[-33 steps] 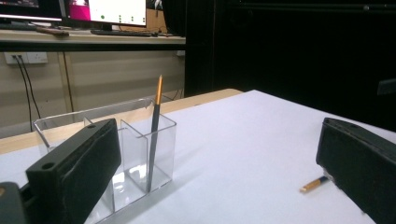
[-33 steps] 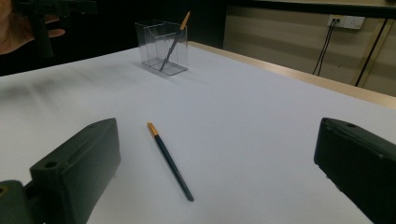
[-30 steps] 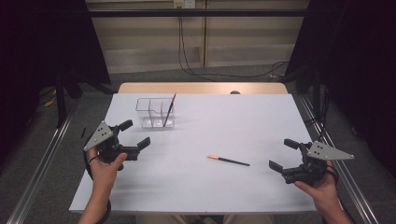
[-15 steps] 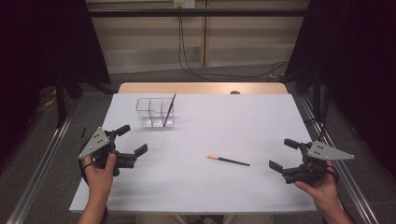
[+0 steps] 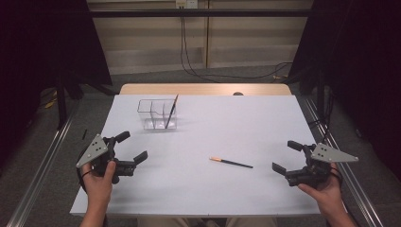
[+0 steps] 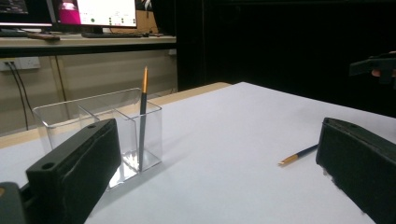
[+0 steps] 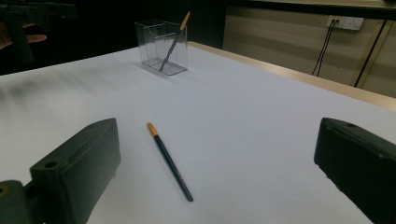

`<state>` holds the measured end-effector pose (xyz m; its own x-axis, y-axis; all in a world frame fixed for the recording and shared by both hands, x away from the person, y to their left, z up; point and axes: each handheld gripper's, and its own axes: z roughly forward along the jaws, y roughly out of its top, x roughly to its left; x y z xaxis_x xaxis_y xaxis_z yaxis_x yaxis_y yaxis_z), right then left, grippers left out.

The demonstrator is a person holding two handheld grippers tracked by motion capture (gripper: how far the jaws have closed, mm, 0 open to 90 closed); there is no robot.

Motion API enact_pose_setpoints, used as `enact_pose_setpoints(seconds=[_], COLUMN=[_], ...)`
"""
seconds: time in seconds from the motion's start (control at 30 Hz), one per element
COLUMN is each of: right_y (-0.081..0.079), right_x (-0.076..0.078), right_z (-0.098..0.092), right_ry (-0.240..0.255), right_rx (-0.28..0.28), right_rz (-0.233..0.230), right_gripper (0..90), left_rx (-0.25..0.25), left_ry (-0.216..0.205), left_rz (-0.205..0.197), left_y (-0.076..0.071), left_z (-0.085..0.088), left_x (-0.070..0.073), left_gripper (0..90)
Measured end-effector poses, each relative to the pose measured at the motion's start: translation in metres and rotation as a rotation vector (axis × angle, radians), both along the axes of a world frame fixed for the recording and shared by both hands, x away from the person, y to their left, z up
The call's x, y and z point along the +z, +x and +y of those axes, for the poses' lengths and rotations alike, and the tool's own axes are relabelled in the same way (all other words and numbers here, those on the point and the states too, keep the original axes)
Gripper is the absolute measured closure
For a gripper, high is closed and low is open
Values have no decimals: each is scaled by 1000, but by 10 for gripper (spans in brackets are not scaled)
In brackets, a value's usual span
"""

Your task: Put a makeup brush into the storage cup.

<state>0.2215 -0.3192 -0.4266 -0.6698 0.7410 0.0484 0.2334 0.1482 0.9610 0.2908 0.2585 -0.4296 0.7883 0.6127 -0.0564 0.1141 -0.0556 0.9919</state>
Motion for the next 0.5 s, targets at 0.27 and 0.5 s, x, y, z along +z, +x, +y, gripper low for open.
enact_pose_setpoints(seconds=[0.27,0.5], right_y=[1,4], right_x=[1,1], right_z=[1,3], right_ry=[-1,0], right_rx=[-1,-7], right_rz=[-5,-6], right_gripper=[0,0], left_rx=[-9,3], left_ry=[-10,-9], left_rz=[6,4], left_y=[-5,-8], left_z=[3,8], left_x=[-4,-4], left_gripper=[0,0])
